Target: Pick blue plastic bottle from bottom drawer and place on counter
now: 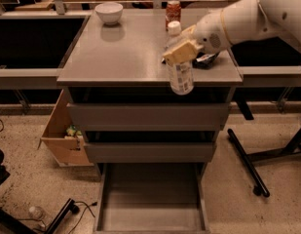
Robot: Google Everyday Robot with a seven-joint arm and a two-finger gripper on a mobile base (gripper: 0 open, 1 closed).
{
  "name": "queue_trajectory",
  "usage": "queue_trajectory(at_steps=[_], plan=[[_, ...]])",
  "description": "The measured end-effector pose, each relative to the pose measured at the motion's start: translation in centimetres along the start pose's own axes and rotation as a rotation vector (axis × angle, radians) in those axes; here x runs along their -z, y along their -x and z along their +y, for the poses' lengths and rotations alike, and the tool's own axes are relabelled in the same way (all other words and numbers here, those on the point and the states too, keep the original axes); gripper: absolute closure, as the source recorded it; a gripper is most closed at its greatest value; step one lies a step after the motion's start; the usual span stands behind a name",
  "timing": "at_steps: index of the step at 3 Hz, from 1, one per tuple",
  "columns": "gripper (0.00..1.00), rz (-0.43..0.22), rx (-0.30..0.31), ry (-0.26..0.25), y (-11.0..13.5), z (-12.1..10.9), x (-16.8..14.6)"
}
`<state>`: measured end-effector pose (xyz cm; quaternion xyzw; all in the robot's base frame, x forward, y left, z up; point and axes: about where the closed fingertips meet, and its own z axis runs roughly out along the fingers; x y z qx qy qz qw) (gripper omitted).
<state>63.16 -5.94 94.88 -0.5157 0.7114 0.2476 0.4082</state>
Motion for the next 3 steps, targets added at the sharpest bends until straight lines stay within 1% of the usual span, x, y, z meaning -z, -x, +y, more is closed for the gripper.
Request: queue_trajectory(at_steps=[1,2,3], plan=[[1.0,0.025,-0.021,-0.006,3.2,-3.9,-2.8],[1.0,-0.06,0.011,-0.033,9.0,-7.4,-6.6],[1.0,-0.191,0.067,-0.092,14.4,-10.2,-7.8]])
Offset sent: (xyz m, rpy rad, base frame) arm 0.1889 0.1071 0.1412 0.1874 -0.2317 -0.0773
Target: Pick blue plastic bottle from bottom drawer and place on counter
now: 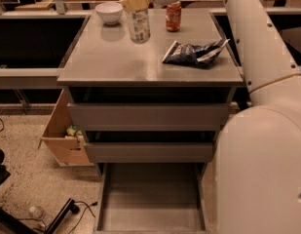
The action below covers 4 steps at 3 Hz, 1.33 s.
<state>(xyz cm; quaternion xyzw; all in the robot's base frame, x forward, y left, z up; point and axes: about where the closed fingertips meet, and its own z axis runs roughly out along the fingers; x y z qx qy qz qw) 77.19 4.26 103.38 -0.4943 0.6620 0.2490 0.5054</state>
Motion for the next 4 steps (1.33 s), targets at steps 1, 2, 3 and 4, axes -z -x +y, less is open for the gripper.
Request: queue_trajectory(at_steps=[1,2,3,4], plan=[[1.0,-0.043,-0.031,-0.026,0.3,-2.4,-2.7],[1.0,-0.036,-0.147,0.01,-3.2,-3.6,-6.9],[1.0,-0.052,-0.2,0.043,-4.6,-3.7,-9.3],[0.81,0.023,-0.184,0.008,-4.9,-3.7,-11.4]])
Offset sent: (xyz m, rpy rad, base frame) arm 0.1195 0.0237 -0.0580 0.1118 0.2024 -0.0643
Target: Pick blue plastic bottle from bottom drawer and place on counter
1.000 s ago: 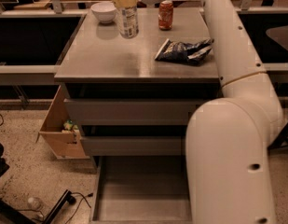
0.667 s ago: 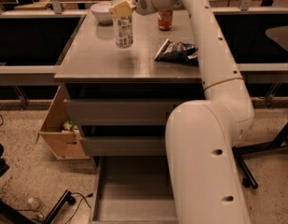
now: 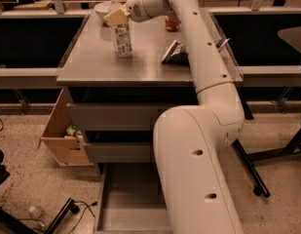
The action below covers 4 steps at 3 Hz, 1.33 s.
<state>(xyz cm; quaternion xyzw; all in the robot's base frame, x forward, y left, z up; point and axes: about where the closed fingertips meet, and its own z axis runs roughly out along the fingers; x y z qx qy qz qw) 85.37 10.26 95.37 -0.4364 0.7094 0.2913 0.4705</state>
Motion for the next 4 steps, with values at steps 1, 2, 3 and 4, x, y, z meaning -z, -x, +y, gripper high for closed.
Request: queue_trajectory(at_steps=[1,2,3,4], plan=[[0.5,0.01,0.004,-0.009,-0.2,-0.19,-0.06],[0.27,0.01,0.004,-0.009,-0.2,-0.19,-0.06],[0.04,0.011,0.004,-0.008,-0.2,-0.19,-0.07],[0.0,0.011,0.004,-0.008,-0.2,-0.18,-0.07]])
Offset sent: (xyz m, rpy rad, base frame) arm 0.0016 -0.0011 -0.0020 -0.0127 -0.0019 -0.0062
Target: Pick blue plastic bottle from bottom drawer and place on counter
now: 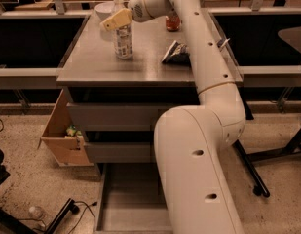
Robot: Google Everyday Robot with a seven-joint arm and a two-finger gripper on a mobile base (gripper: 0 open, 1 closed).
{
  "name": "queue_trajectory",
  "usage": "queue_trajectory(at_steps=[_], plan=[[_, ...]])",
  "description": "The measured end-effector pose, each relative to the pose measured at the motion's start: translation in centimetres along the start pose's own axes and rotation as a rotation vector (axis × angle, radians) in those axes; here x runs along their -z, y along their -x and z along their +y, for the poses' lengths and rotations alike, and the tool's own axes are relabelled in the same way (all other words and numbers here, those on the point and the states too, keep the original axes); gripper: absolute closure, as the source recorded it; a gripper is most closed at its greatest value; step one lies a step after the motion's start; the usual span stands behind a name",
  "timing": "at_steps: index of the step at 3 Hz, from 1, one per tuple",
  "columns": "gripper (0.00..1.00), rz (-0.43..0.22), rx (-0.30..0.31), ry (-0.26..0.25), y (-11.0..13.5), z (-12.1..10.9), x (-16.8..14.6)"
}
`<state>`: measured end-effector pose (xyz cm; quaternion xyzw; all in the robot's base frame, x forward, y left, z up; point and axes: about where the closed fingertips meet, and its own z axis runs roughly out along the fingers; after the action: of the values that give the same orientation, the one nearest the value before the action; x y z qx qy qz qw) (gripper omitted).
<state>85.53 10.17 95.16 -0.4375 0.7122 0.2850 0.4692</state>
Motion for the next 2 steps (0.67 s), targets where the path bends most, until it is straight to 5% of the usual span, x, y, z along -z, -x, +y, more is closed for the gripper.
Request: queue_trajectory(at_steps=[2], plan=[[0.0,-0.021,-0.003,0.042,0.8,1.0,1.5]])
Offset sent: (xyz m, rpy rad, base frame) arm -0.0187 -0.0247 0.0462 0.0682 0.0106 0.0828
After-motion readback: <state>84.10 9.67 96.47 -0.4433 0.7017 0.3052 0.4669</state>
